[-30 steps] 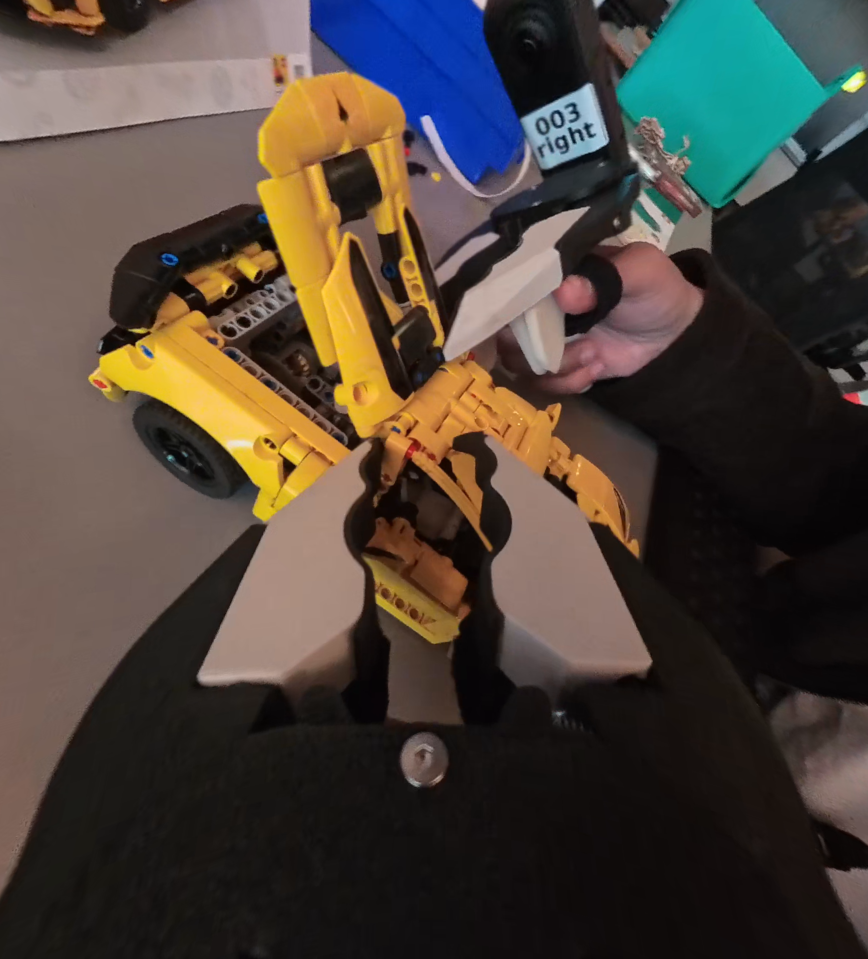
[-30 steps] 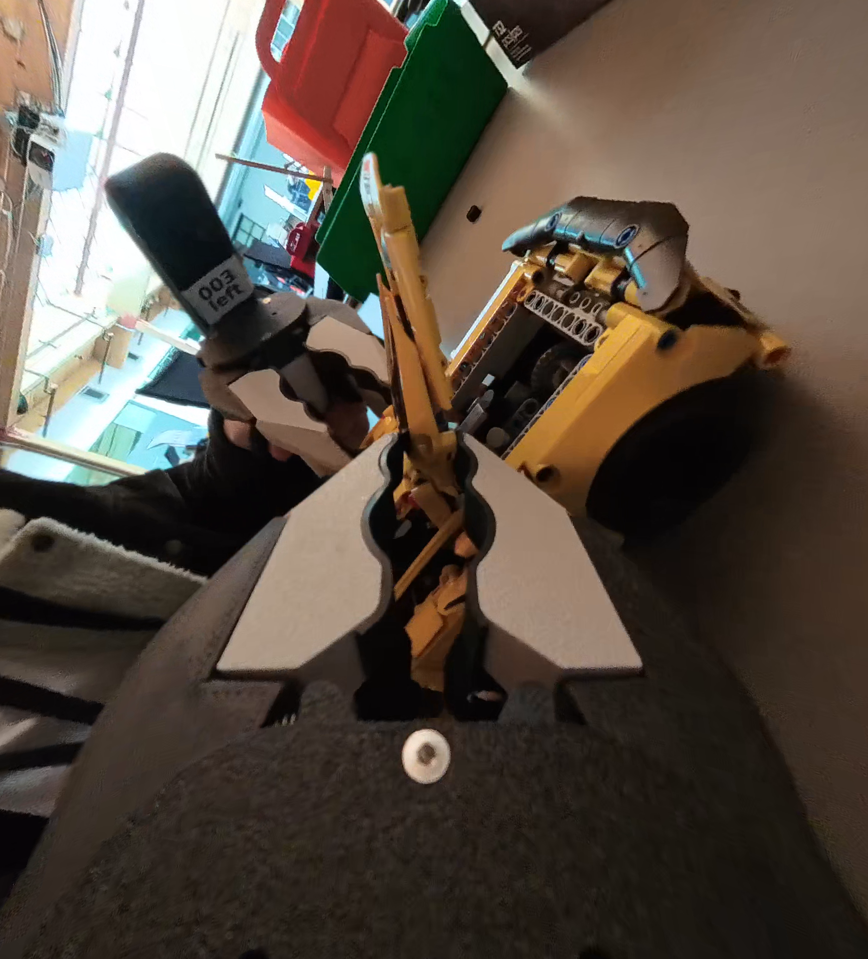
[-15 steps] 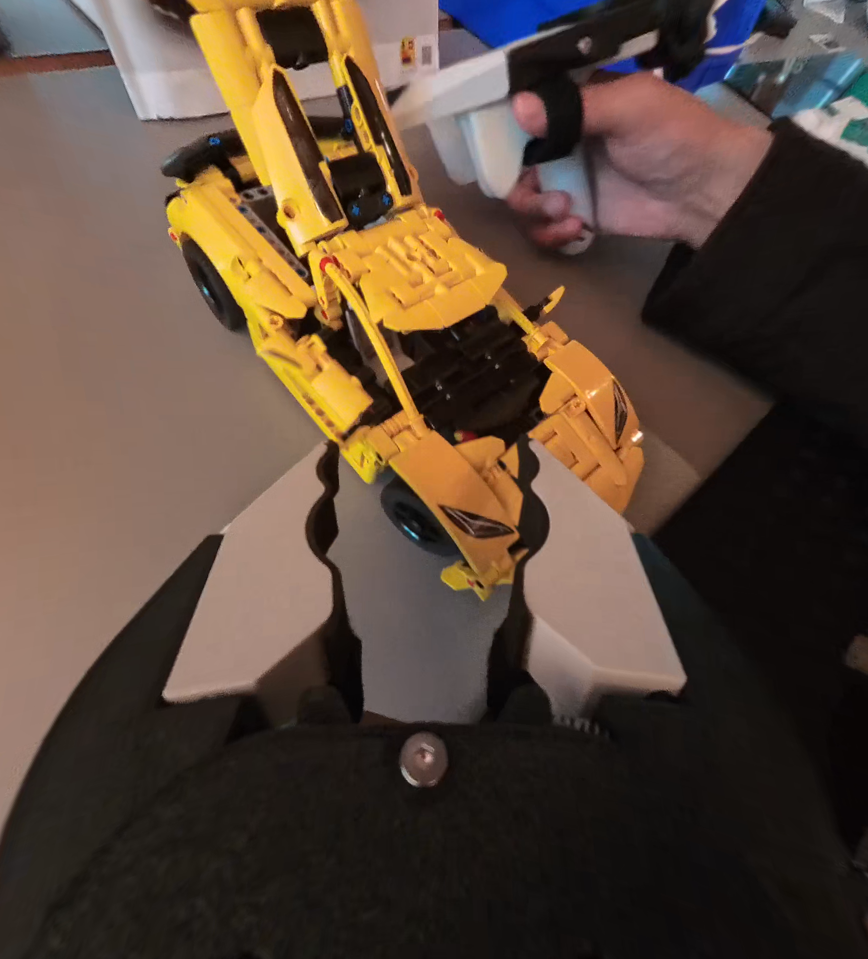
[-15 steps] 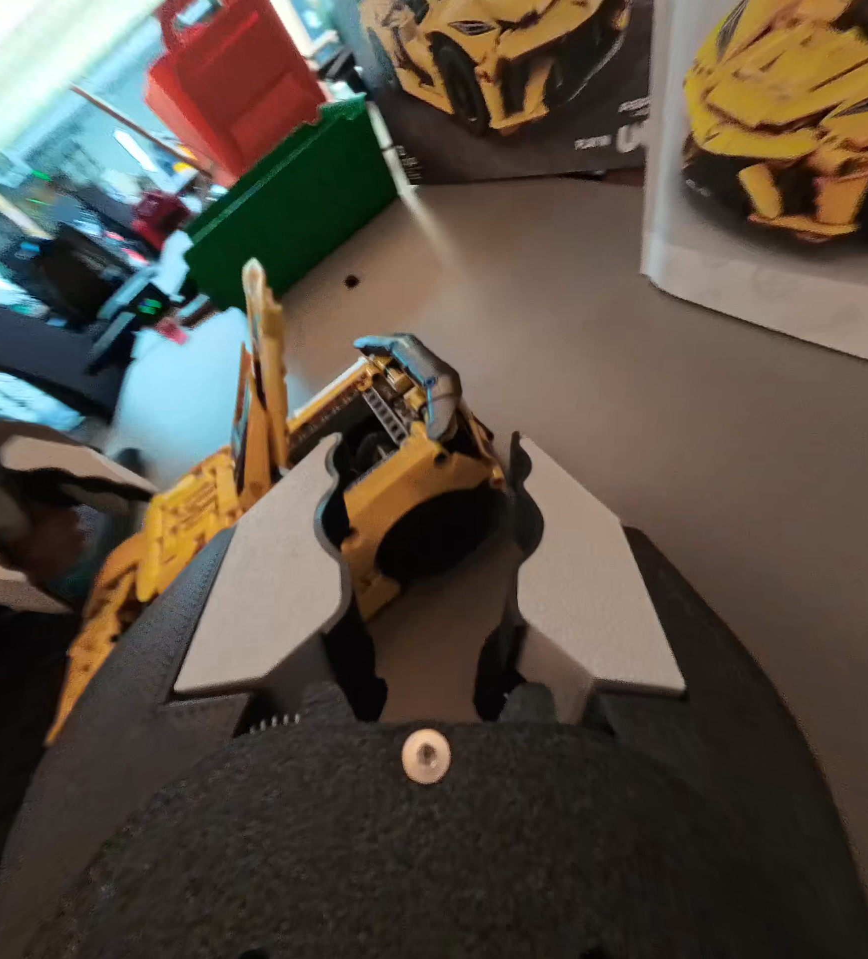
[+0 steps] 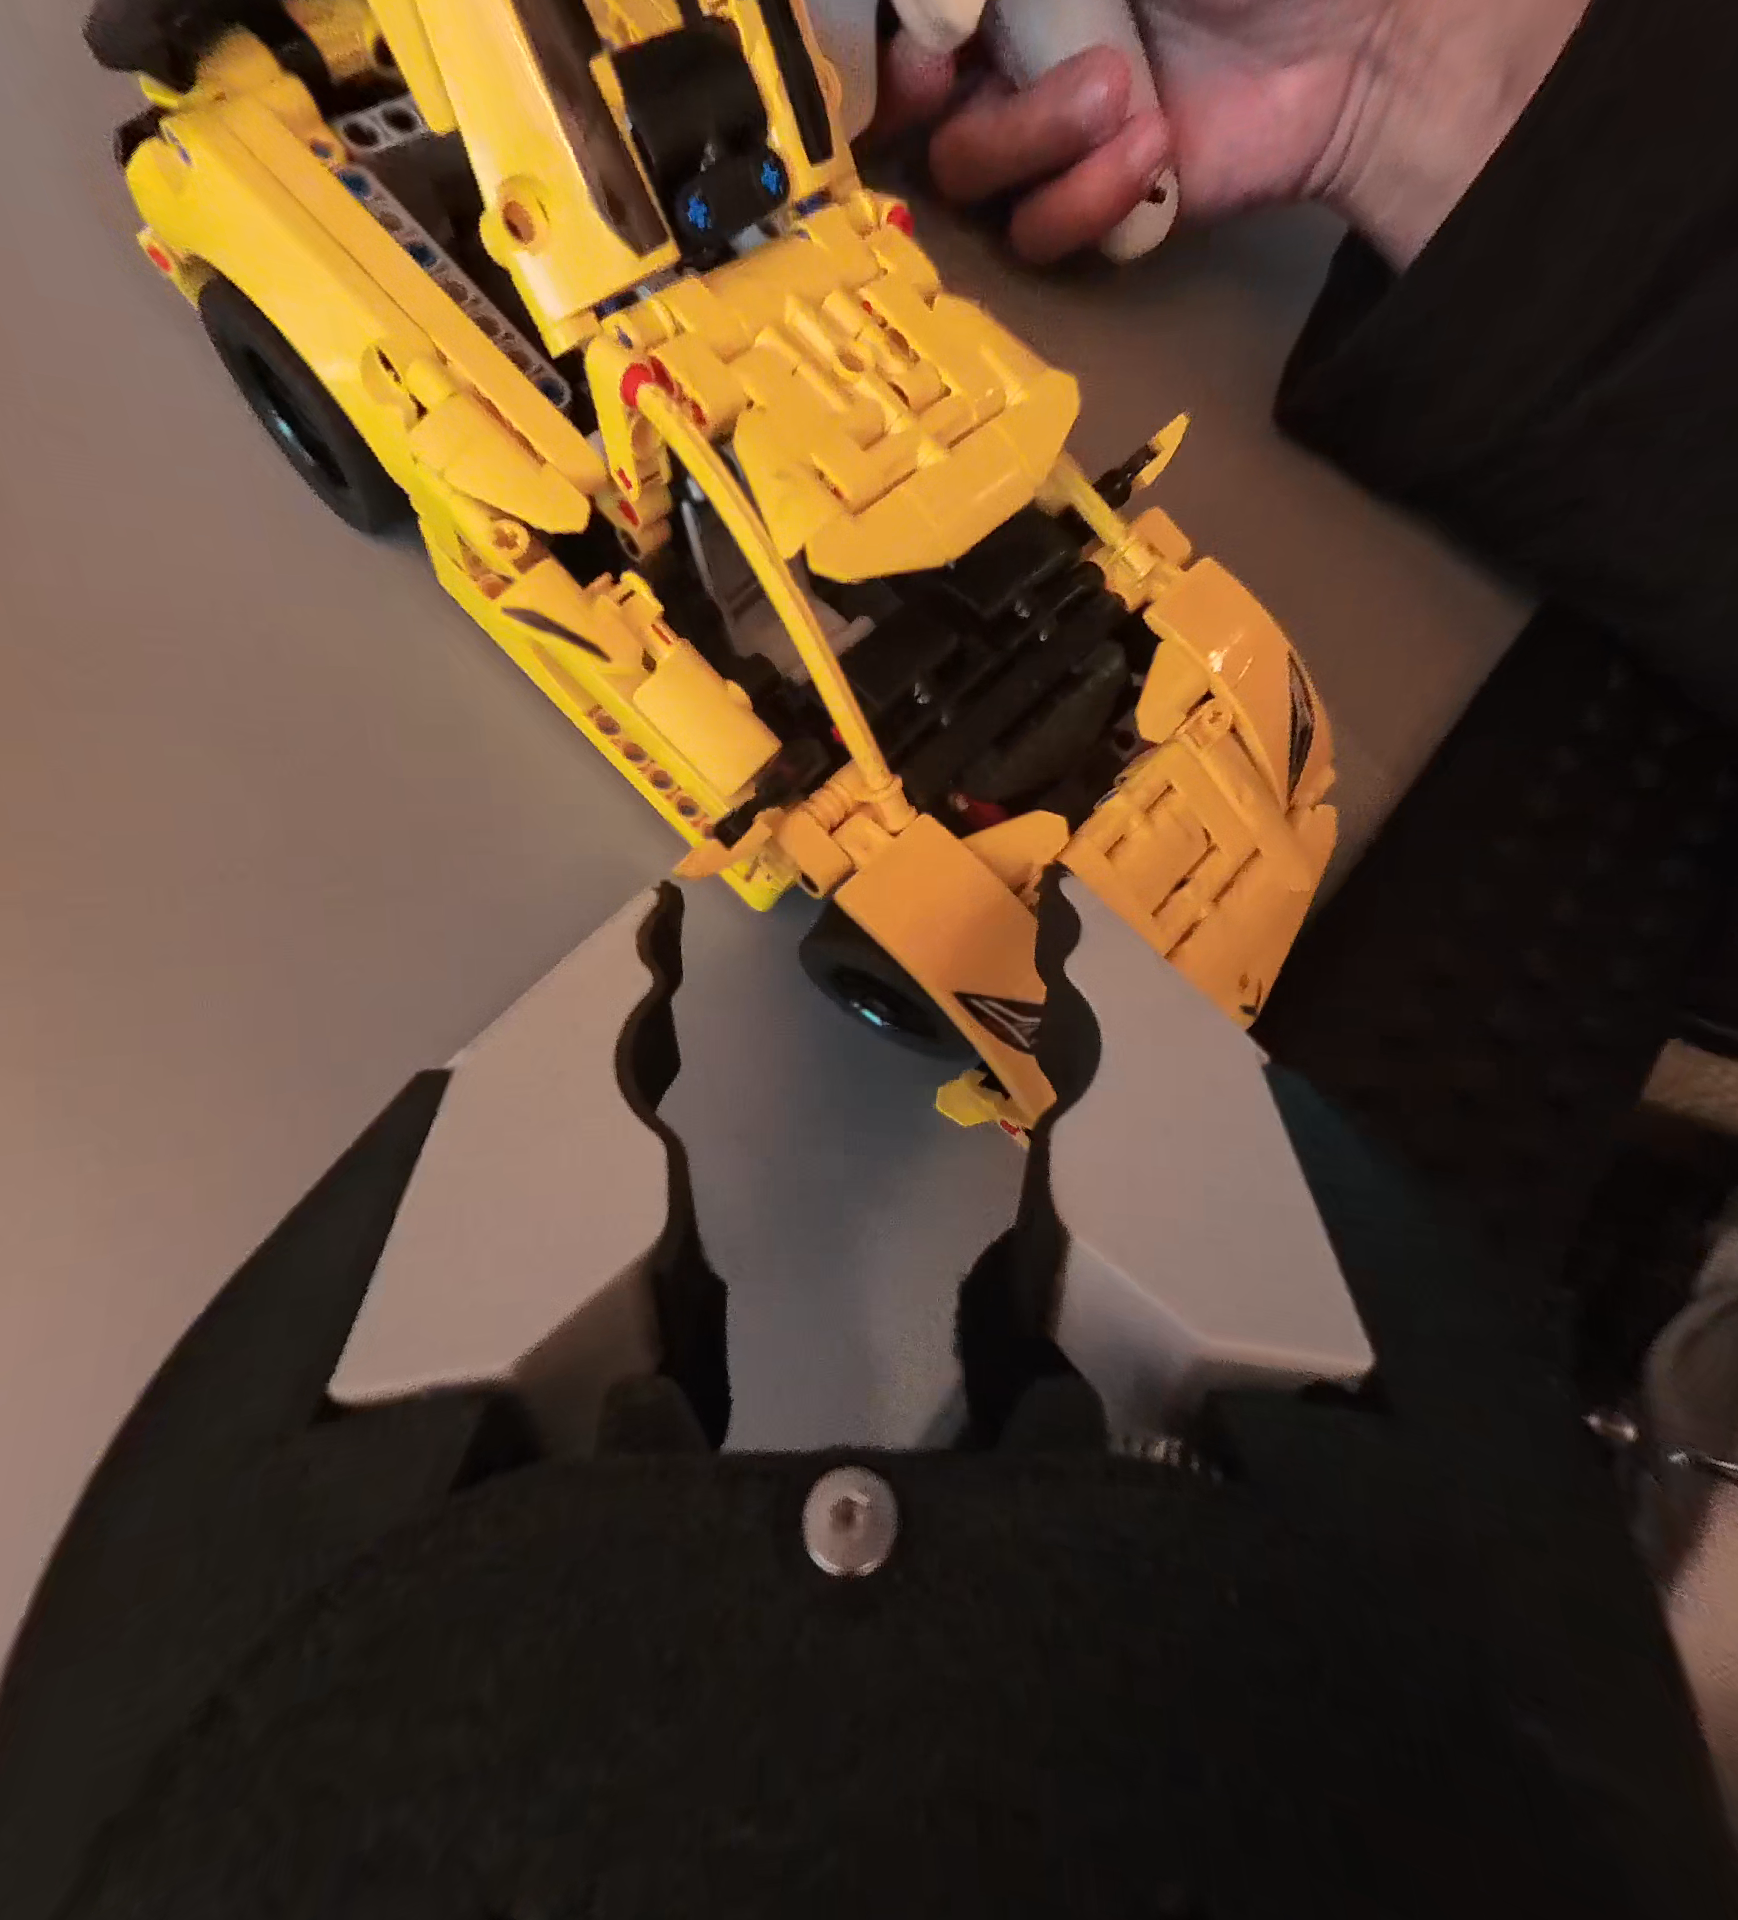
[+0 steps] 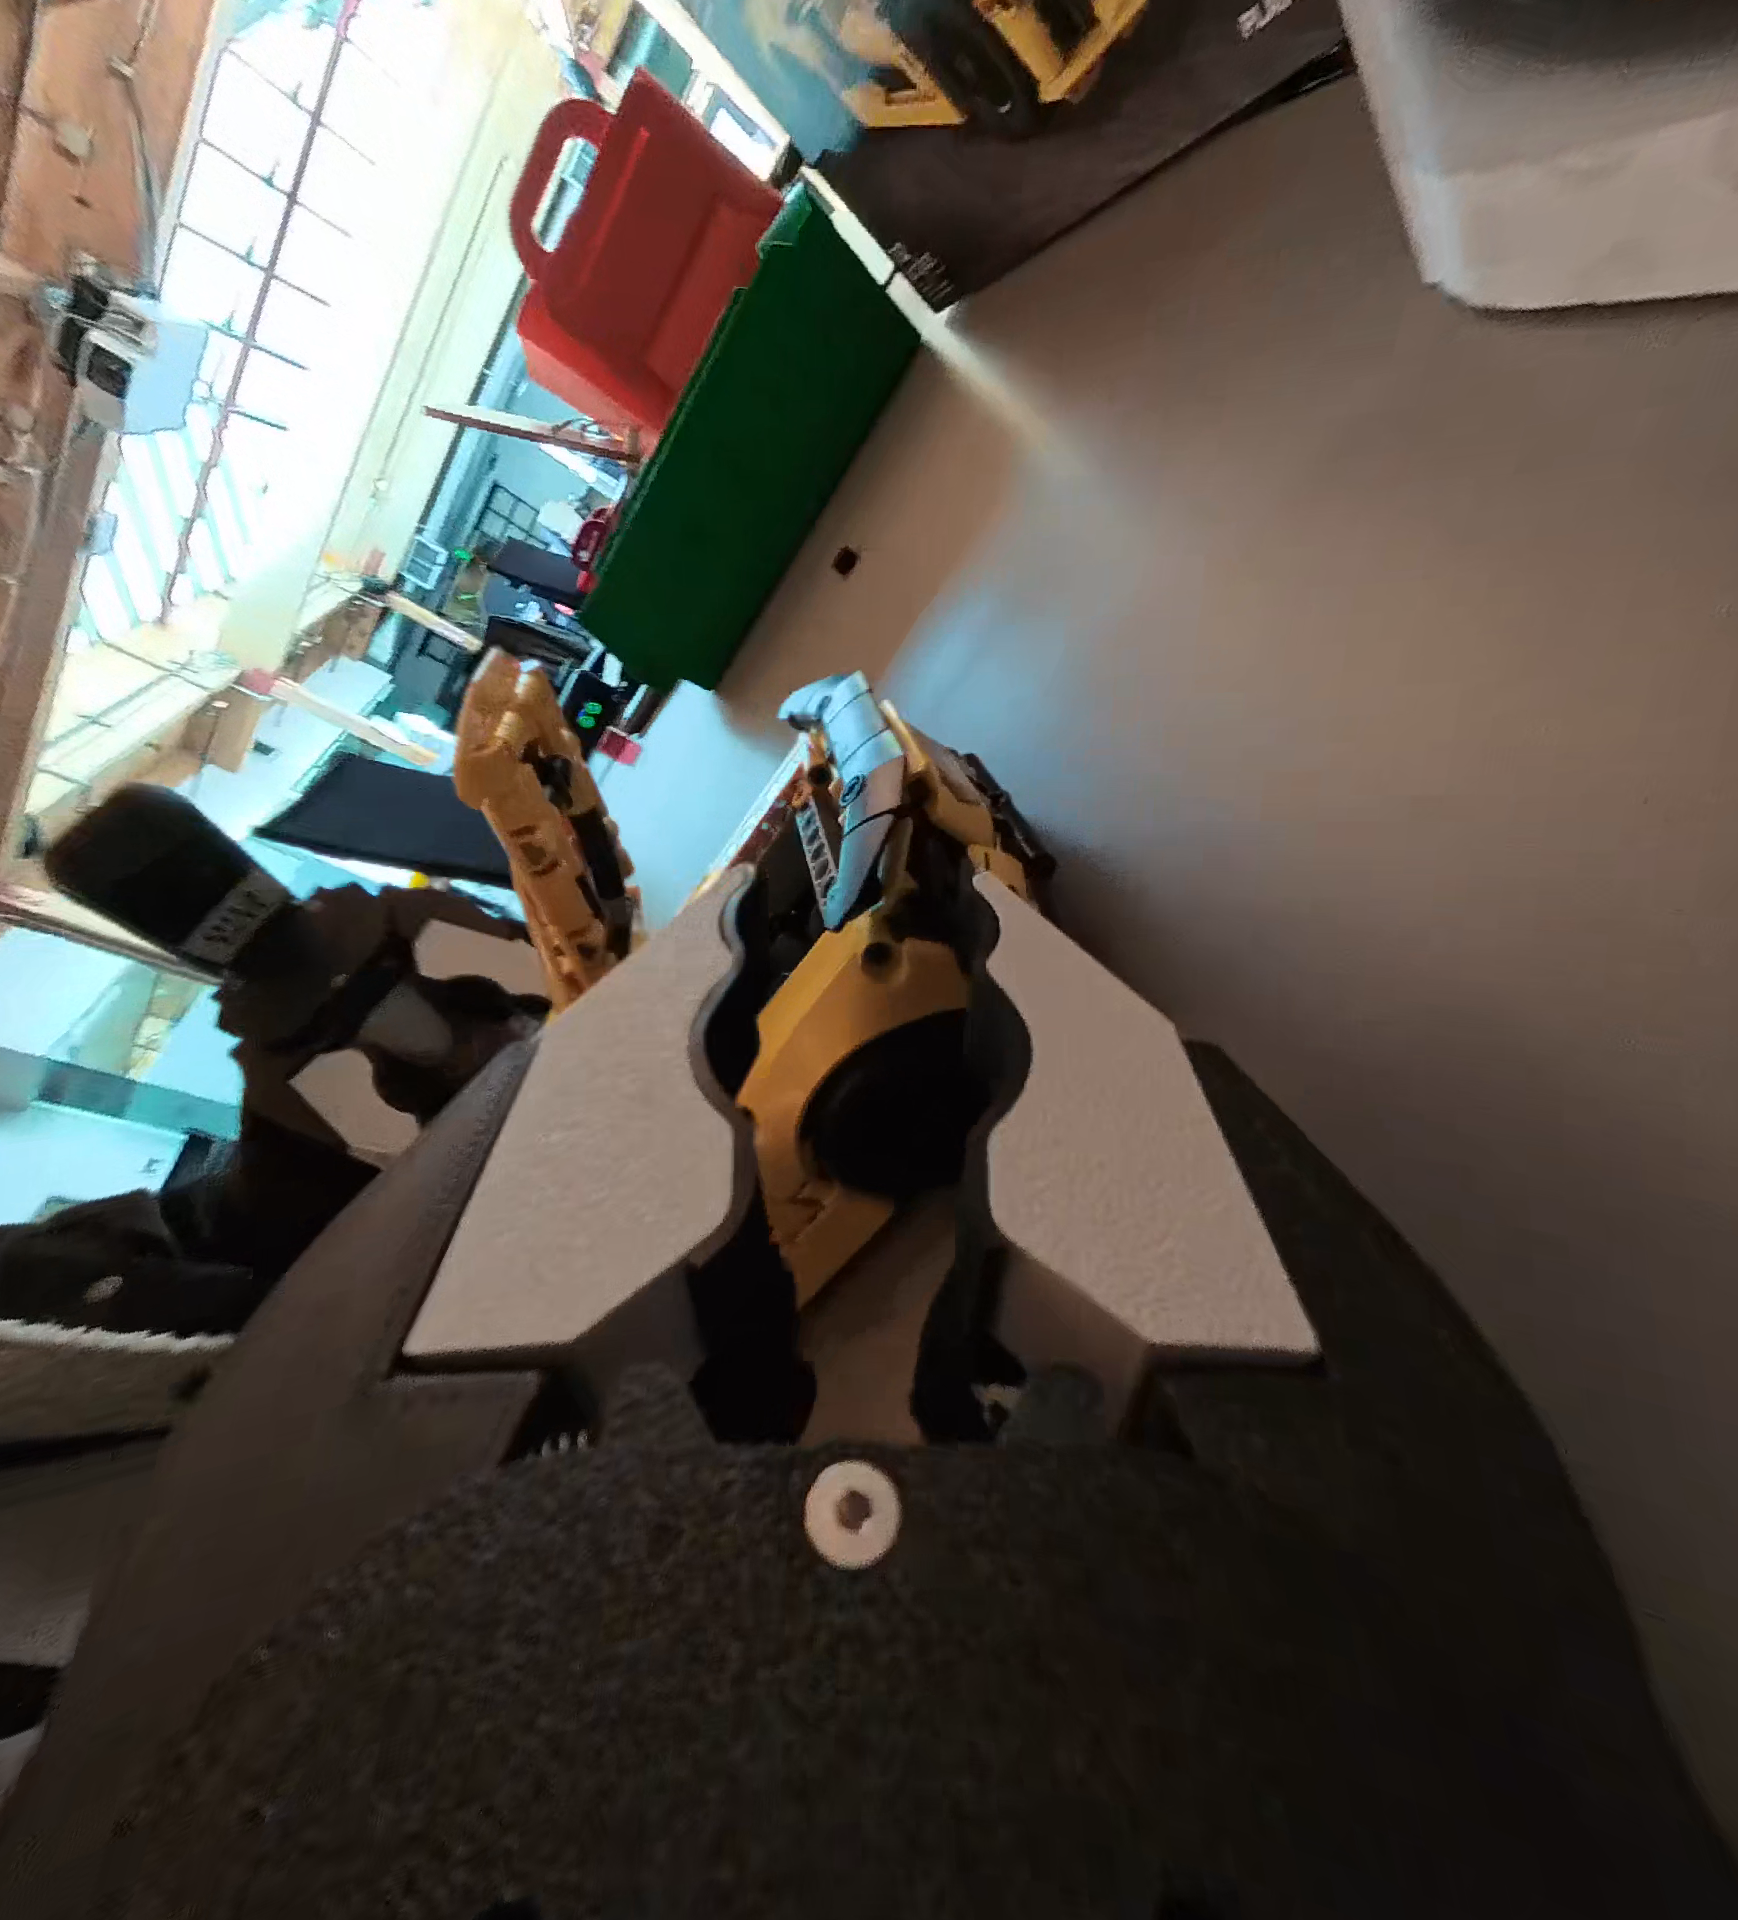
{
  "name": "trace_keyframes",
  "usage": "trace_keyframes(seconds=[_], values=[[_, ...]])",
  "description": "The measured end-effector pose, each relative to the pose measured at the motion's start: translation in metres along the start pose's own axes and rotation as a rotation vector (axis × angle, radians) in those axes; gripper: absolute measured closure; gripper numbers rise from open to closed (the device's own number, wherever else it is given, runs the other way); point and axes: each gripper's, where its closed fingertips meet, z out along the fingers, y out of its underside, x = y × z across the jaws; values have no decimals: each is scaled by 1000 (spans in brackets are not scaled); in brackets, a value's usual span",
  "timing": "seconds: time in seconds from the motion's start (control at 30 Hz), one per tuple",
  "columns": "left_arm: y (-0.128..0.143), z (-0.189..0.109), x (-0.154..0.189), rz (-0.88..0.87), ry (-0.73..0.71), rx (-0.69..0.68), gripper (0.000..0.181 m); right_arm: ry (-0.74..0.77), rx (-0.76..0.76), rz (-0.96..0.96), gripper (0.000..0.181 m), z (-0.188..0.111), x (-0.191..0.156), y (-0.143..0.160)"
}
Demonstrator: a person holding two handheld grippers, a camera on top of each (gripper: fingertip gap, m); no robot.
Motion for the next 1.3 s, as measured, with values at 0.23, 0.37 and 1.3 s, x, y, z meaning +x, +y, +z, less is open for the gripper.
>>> trace_keyframes(seconds=[0.23,0.37,1.3], values=[[-16,3,-25,35,10,-64,110,64,75,-12,141,-14,10,-14],[-52,-8,-23,19,43,73,125,130,236,-250,135,-37,-6,-62],[-91,44,-26,-123,163,294,147,89,-310,-508,166,56,-50,14]])
